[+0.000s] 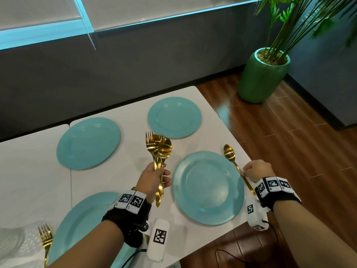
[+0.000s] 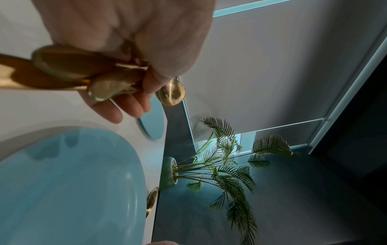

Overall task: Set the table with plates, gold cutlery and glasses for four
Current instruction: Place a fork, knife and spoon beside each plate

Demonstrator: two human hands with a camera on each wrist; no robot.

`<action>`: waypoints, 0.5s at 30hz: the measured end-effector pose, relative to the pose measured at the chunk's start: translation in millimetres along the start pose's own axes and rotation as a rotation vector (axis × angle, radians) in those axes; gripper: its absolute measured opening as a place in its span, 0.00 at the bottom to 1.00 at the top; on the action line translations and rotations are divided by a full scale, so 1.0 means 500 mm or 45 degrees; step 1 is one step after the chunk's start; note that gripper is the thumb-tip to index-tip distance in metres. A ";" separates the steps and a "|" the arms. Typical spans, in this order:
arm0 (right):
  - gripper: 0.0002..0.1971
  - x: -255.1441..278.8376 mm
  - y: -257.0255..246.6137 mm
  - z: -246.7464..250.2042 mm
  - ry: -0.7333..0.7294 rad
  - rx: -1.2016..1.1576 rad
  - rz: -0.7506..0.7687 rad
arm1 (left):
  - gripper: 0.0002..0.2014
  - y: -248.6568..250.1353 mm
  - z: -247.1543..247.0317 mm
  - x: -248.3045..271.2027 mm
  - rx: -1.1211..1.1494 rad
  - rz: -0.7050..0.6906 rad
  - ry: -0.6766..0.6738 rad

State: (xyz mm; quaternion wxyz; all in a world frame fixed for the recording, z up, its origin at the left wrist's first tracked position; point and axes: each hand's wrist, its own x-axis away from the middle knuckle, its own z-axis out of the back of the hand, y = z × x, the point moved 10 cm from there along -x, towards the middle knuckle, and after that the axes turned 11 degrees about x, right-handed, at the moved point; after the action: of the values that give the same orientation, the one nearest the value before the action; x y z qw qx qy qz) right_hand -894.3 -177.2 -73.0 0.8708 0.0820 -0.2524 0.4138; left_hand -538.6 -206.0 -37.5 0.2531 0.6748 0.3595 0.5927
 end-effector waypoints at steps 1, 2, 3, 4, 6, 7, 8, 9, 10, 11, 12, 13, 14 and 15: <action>0.09 -0.001 -0.001 -0.006 -0.005 0.019 0.010 | 0.08 0.000 -0.001 0.000 0.004 0.000 -0.001; 0.09 -0.001 -0.004 -0.009 -0.005 0.025 0.018 | 0.08 0.000 -0.001 -0.001 0.006 -0.001 0.000; 0.08 -0.002 -0.006 -0.012 -0.009 0.028 0.025 | 0.08 0.000 -0.002 -0.001 0.004 -0.002 -0.001; 0.09 -0.003 -0.009 -0.012 -0.013 0.029 0.032 | 0.09 0.001 -0.003 -0.001 -0.002 -0.004 0.000; 0.09 -0.006 -0.013 -0.012 -0.026 0.034 0.042 | 0.08 0.003 -0.004 -0.001 -0.003 -0.008 0.000; 0.09 -0.007 -0.014 -0.012 -0.031 0.042 0.044 | 0.08 0.004 -0.005 -0.001 0.004 -0.009 -0.001; 0.09 -0.008 -0.014 -0.012 -0.035 0.054 0.041 | 0.08 0.004 -0.007 -0.001 0.009 -0.008 -0.003; 0.09 -0.008 -0.014 -0.011 -0.036 0.061 0.037 | 0.08 0.005 -0.008 -0.001 0.012 -0.008 -0.006; 0.09 -0.009 -0.014 -0.011 -0.035 0.066 0.036 | 0.08 0.005 -0.010 -0.001 0.011 -0.007 -0.007; 0.09 -0.009 -0.014 -0.011 -0.032 0.072 0.032 | 0.08 0.005 -0.011 -0.001 0.010 -0.008 -0.009; 0.09 -0.010 -0.014 -0.010 -0.025 0.077 0.029 | 0.08 0.006 -0.011 -0.001 0.008 -0.008 -0.009; 0.08 -0.009 -0.014 -0.010 -0.025 0.078 0.027 | 0.08 0.006 -0.011 -0.001 0.009 -0.008 -0.011; 0.09 -0.008 -0.014 -0.009 -0.024 0.076 0.028 | 0.08 0.006 -0.011 -0.001 0.014 -0.008 -0.013; 0.09 -0.007 -0.014 -0.009 -0.029 0.067 0.025 | 0.08 0.005 -0.011 -0.001 0.020 -0.008 -0.014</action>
State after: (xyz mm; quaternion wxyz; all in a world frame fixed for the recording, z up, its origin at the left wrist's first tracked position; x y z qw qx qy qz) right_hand -889.0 -182.5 -78.1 0.8614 0.1069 -0.2520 0.4278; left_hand -543.3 -208.4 -34.8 0.2516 0.6788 0.3650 0.5854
